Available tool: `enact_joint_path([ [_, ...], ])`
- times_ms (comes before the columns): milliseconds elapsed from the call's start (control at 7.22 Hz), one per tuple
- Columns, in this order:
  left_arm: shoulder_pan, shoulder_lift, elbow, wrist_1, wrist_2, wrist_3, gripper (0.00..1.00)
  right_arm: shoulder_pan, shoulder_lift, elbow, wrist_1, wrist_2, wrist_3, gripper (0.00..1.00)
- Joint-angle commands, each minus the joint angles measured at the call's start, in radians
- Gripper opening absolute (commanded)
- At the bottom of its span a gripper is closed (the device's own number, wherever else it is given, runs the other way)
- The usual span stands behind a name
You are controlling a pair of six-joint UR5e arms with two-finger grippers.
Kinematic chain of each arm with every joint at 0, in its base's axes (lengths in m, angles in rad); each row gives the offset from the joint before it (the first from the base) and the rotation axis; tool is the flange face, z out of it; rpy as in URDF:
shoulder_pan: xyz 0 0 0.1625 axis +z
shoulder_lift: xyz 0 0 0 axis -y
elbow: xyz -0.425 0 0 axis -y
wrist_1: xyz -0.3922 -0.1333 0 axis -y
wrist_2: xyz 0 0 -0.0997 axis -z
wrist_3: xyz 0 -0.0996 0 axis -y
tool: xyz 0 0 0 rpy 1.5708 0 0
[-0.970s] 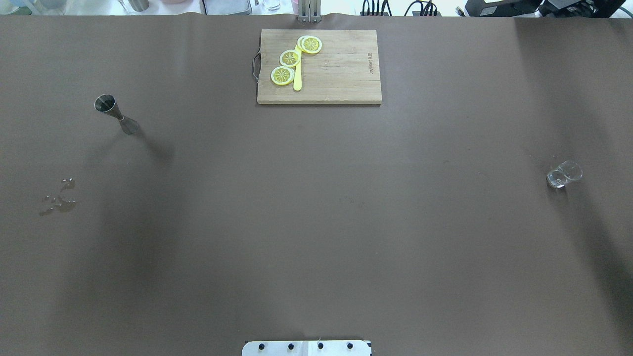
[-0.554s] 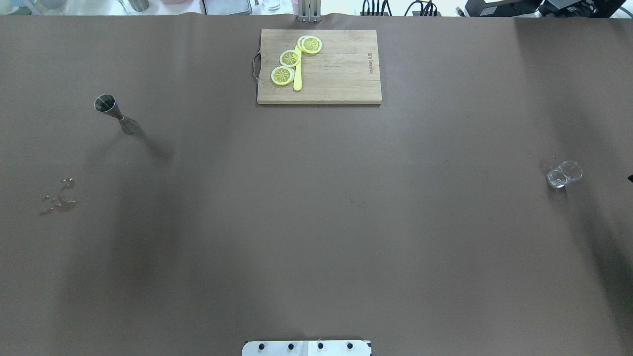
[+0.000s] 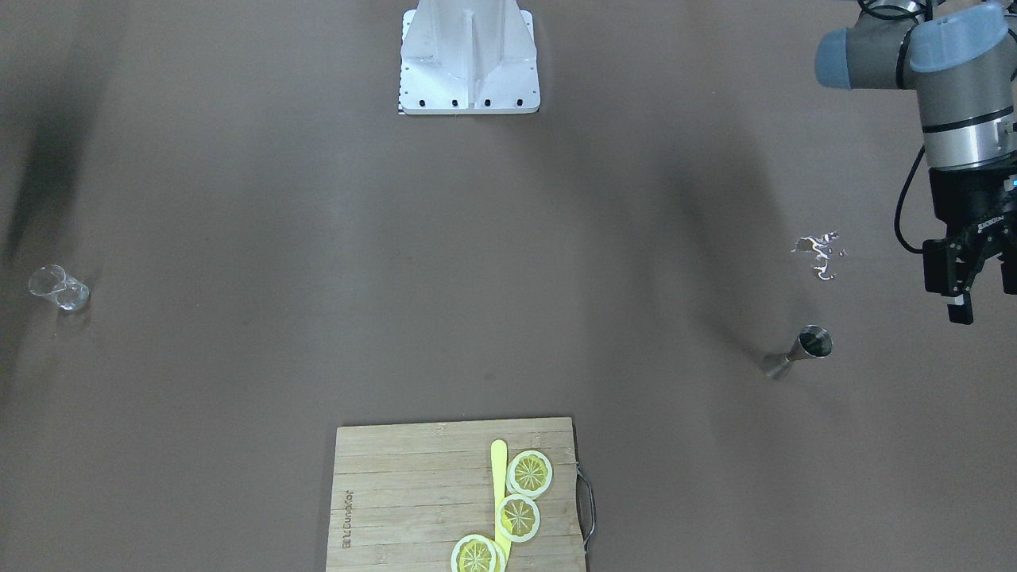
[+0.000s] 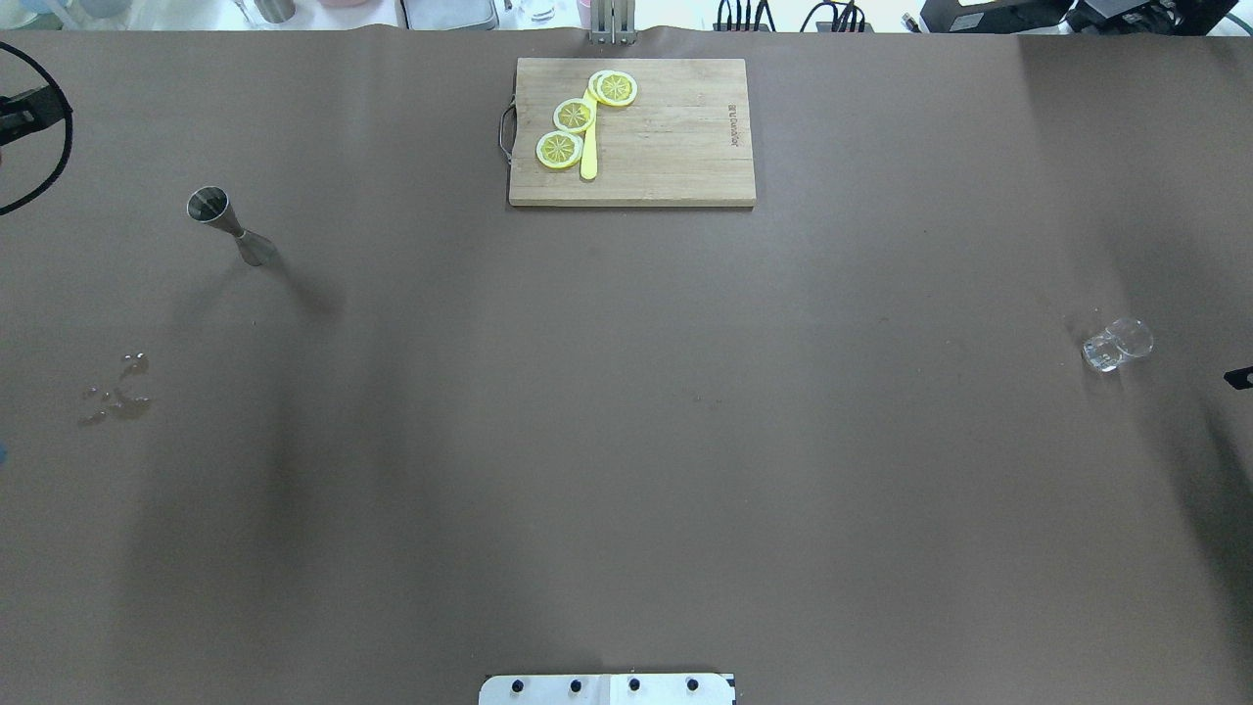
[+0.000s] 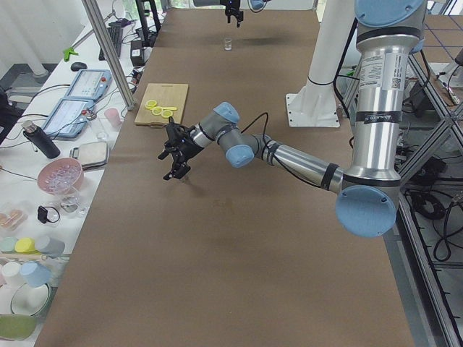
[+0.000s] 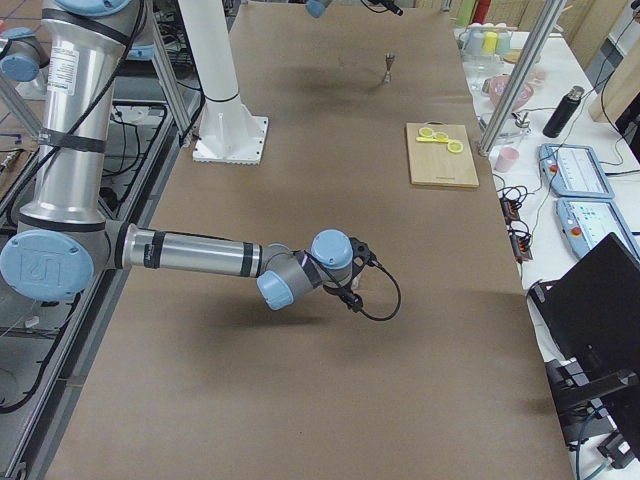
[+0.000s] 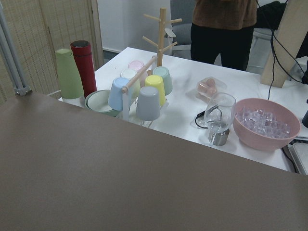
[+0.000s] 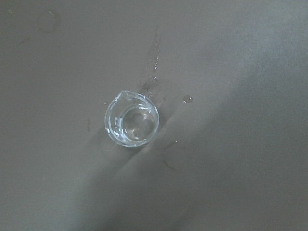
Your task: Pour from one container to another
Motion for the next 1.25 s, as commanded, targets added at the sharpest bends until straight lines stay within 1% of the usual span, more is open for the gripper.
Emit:
enact_joint_path([
  [0,0.128,-0.032,0.014,0.007,0.200,-0.082,0.97,-0.011,-0.034,-0.084,0.350,0.022,0.250,1.00],
  [139,0.148,-0.070,0.040,0.025,0.274,-0.084,0.97,-0.014,-0.030,-0.106,0.406,0.008,0.333,1.00],
  [277,0.153,-0.107,0.081,0.037,0.310,-0.087,0.97,-0.034,-0.028,-0.106,0.471,-0.042,0.401,1.00],
  [416,0.154,-0.137,0.121,0.037,0.351,-0.089,0.97,-0.098,-0.028,-0.107,0.525,-0.109,0.456,1.00],
  [554,0.182,-0.156,0.153,0.033,0.398,-0.108,0.97,-0.151,-0.023,-0.106,0.533,-0.169,0.457,1.00],
  [693,0.234,-0.158,0.178,0.031,0.457,-0.180,0.97,-0.188,-0.007,-0.103,0.546,-0.188,0.457,1.00],
  [831,0.242,-0.159,0.181,0.034,0.465,-0.190,0.97,-0.234,0.001,-0.106,0.548,-0.234,0.455,1.00],
  [970,0.245,-0.159,0.187,0.034,0.465,-0.198,0.97,-0.270,0.001,-0.106,0.598,-0.290,0.457,1.00],
  [1108,0.245,-0.164,0.196,0.034,0.466,-0.199,0.97,-0.282,0.000,-0.110,0.609,-0.312,0.449,1.00],
])
